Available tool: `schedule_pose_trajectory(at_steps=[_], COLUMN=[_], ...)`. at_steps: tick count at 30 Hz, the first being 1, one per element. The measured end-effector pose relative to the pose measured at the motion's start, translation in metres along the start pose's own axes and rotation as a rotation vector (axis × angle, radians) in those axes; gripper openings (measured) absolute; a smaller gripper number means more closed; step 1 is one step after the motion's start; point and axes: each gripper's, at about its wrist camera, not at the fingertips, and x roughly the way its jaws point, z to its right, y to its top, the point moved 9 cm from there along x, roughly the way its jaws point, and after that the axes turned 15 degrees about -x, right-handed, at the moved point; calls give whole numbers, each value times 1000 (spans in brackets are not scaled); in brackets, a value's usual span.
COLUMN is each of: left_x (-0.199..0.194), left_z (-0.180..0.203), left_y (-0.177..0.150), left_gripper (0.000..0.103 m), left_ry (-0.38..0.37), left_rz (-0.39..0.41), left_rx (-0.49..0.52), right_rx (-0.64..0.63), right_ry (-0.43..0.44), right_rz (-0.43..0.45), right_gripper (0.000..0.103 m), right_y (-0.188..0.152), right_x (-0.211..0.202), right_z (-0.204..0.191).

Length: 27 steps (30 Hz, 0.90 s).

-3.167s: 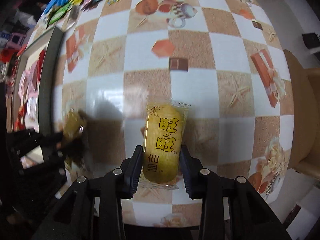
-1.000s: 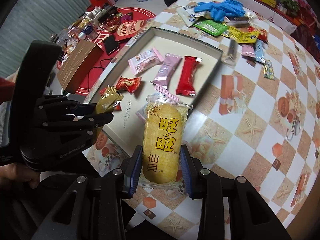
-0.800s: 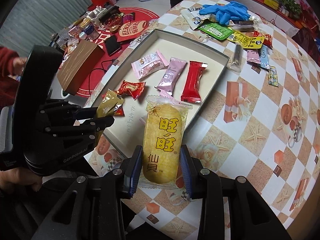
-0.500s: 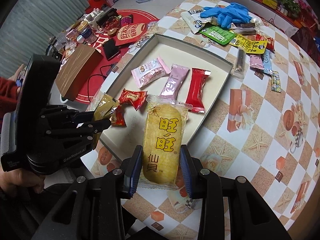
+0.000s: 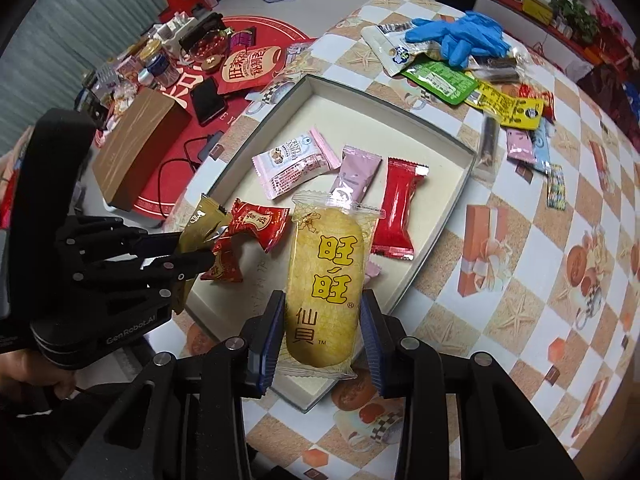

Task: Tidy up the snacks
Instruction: 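Carry the gold bar in the left tool while the right carries the yellow cracker over the tray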

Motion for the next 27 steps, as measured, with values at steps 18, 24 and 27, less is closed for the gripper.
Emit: schedule_pose_trajectory(at_steps=[18, 24, 27], left_x=[11, 15, 16], left_z=[13, 16, 15], left_y=[27, 39, 43], left_gripper=[24, 24, 24], left_ry=[-30, -36, -32], left_rz=[-28, -35, -36], left_rx=[37, 31, 34], right_rx=[-62, -33, -23], right_ry=[-59, -55, -54], right_rz=[-38, -43, -42], right_gripper=[38, 38, 38], right_y=[22, 25, 27], right_x=[22, 25, 27], right_z=[1, 11, 14])
